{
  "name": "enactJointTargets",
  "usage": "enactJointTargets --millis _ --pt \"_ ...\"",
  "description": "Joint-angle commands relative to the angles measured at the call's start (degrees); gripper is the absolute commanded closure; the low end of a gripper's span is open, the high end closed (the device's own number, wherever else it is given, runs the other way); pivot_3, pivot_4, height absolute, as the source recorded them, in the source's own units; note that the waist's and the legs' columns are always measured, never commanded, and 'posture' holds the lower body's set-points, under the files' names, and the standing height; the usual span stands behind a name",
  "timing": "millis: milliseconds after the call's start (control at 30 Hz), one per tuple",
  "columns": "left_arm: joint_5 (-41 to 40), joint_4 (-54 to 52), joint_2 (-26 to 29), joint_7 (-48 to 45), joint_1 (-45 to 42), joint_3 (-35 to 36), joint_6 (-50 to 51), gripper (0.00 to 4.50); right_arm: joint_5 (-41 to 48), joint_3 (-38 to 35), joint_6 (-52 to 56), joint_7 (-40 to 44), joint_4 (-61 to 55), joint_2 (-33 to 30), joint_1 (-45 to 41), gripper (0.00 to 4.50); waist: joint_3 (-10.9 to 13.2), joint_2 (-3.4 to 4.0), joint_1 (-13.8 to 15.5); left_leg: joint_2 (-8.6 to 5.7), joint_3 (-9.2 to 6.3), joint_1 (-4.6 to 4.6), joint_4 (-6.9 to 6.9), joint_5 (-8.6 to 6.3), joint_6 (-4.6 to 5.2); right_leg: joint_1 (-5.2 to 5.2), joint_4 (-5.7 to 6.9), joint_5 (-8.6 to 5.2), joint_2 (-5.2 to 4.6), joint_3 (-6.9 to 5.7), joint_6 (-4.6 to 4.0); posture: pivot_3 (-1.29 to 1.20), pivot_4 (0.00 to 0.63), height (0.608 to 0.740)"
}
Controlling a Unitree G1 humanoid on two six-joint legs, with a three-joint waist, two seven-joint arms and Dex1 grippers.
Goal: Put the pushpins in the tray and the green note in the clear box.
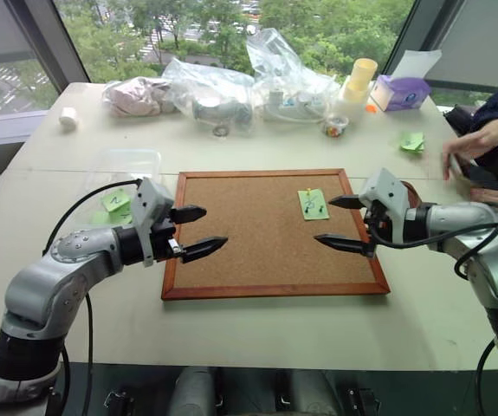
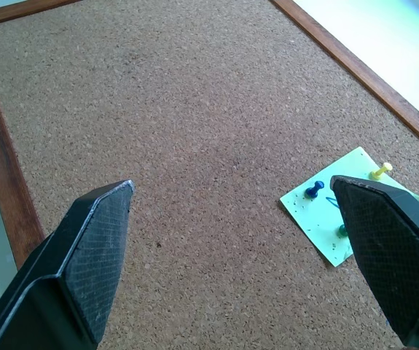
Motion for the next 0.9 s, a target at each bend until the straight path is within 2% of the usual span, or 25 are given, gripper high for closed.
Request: enactJointTargets --millis 33,700,900 --pt "-0.26 -1.04 0.36 -0.39 -0.31 0.62 -1.17 0.03 0.24 -1.74 -1.25 0.04 -1.25 -0.51 -0.06 0.0 0.0 0.0 -0.01 0.0 0.0 0.0 0.0 0.0 0.0 0.0 0.0 0.0 0.0 0.0 0.0 0.0 0.15 0.74" --pt "1.54 -0.34 -0.64 0.65 -1.54 -0.23 -1.75 0.03 0.38 -1.43 -1.24 -0.56 -1.4 0.02 -0.15 0.0 0.0 0.0 0.01 0.0 0.0 0.0 0.0 0.0 0.0 0.0 0.0 0.0 0.0 0.0 0.0 0.0 0.15 0.74" --pt "3.7 0.7 -1.25 0.27 -2.88 -2.36 -3.38 0.03 0.24 -1.19 -1.39 -0.73 -1.24 0.19 -0.28 0.0 0.0 0.0 0.02 -0.01 0.01 0.0 0.0 0.0 0.0 0.0 0.0 0.0 0.0 0.0 0.0 0.0 0.15 0.74"
